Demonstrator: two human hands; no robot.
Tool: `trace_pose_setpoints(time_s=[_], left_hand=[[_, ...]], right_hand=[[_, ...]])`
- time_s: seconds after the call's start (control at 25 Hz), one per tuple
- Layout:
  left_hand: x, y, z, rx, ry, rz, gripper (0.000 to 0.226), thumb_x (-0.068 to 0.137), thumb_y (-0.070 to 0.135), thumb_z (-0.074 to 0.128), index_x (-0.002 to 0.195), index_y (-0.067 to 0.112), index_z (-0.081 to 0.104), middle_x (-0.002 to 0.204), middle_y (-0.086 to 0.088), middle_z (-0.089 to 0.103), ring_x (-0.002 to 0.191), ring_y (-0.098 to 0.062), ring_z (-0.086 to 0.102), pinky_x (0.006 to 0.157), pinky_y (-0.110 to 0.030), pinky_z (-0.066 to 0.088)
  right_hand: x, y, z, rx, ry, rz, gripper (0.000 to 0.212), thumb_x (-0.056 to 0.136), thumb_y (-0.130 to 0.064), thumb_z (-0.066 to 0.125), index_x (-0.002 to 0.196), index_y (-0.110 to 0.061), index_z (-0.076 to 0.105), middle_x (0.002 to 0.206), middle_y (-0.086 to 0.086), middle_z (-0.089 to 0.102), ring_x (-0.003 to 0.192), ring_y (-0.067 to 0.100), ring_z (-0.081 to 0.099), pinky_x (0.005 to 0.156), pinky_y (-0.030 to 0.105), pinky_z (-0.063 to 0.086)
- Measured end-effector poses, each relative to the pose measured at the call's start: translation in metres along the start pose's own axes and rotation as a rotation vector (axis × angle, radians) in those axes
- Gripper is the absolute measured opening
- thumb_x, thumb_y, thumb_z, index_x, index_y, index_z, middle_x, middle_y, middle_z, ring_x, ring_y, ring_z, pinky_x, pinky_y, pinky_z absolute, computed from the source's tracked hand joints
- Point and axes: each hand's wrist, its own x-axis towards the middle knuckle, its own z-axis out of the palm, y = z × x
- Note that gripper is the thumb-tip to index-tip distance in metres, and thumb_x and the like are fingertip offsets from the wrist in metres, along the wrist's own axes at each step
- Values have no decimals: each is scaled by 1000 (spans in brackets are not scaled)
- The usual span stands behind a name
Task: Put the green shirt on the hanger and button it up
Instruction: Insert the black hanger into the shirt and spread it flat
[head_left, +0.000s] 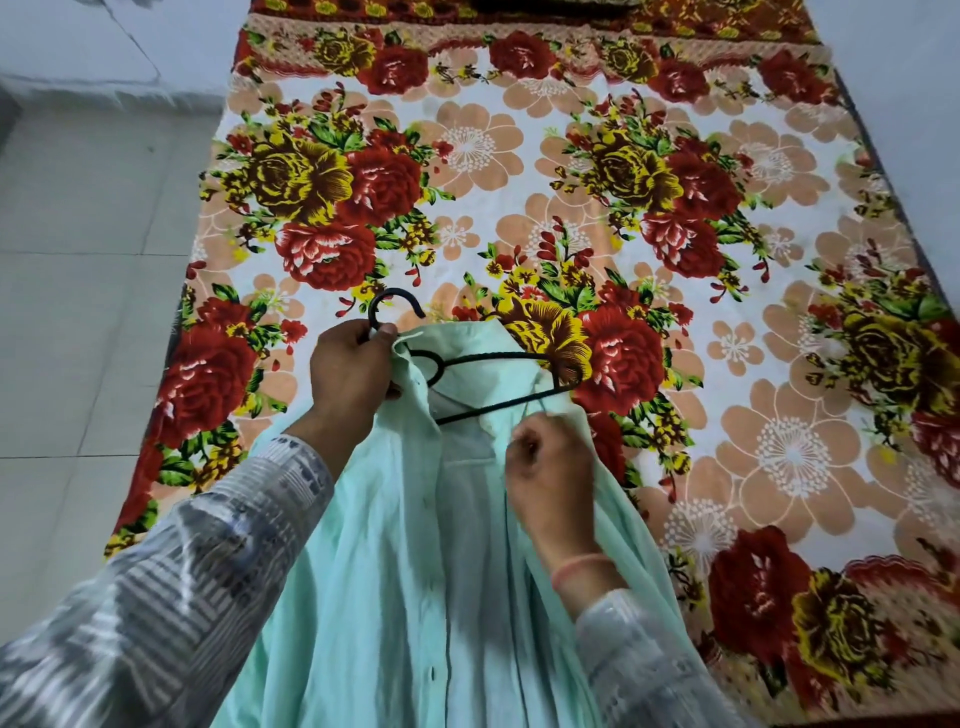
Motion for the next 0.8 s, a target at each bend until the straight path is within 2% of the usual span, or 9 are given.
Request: trace_pose_setpoints(time_s=[0.08, 0.2, 0.28, 0.36, 0.44, 0.52, 0.6, 0.72, 0.8], left_hand=[[3, 0, 1, 13, -1, 5, 31, 97, 33, 69, 84, 5, 73, 78, -19, 72, 70, -39, 72, 70, -58, 67], [5, -1, 1, 19, -3, 4, 30, 88, 40, 66, 82, 12, 74, 84, -21, 75, 85, -45, 75, 80, -63, 64], [4, 1, -2, 3, 10, -5, 26, 93, 35, 66, 78, 16, 74, 81, -17, 73, 83, -42, 74, 82, -56, 64], [4, 1, -5, -24, 7, -7, 26, 100, 28, 65, 78, 17, 73, 79, -15, 70, 79, -33, 68, 76, -47, 58], [2, 0, -6, -30, 1, 7, 24, 99, 29, 65, 81, 15, 73, 81, -19, 69, 79, -33, 68, 74, -46, 56], [-2, 2, -6, -7, -3, 11, 26, 92, 35, 66, 83, 12, 75, 85, -22, 74, 81, -41, 74, 79, -56, 63], [-5, -1, -3, 54, -12, 23, 30, 86, 42, 66, 84, 13, 74, 83, -23, 75, 80, -43, 75, 77, -64, 64], [-18, -5, 8, 122, -35, 98, 35, 91, 42, 66, 82, 9, 70, 74, -21, 70, 67, -37, 72, 68, -60, 65], [-21, -8, 18, 66, -4, 87, 36, 93, 41, 67, 81, 8, 67, 72, -19, 67, 66, -36, 70, 67, -59, 66]], right_hand=[[-15, 12, 17, -262, -232, 38, 21, 86, -23, 73, 102, -10, 68, 104, 12, 63, 96, 35, 66, 80, 45, 59], [11, 15, 26, -503, -247, 113, 65, 87, -56, 76, 131, -12, 59, 128, 14, 58, 113, 38, 64, 80, 43, 57], [34, 19, 22, -545, -219, 150, 56, 93, -59, 68, 133, -19, 62, 127, 12, 65, 109, 37, 69, 77, 41, 56], [49, 29, 15, -456, -201, 171, 35, 97, -48, 68, 119, -22, 75, 115, 9, 76, 104, 36, 74, 80, 41, 58], [62, 40, 0, -191, -123, 317, 22, 96, -36, 69, 102, -18, 80, 99, 9, 80, 96, 36, 76, 80, 43, 63], [83, 49, -24, 94, 22, 563, 24, 98, -32, 69, 80, -17, 74, 87, 9, 78, 92, 38, 77, 82, 49, 64], [110, 54, -45, 255, 177, 709, 32, 100, -34, 67, 74, -14, 67, 88, 10, 73, 95, 39, 74, 88, 50, 61], [121, 22, -50, 323, 200, 567, 35, 103, -37, 56, 78, -14, 64, 82, 7, 66, 80, 27, 62, 81, 39, 50], [105, -13, -35, 336, 50, 377, 42, 108, -38, 49, 72, -16, 57, 71, -1, 60, 70, 21, 54, 70, 35, 42]])
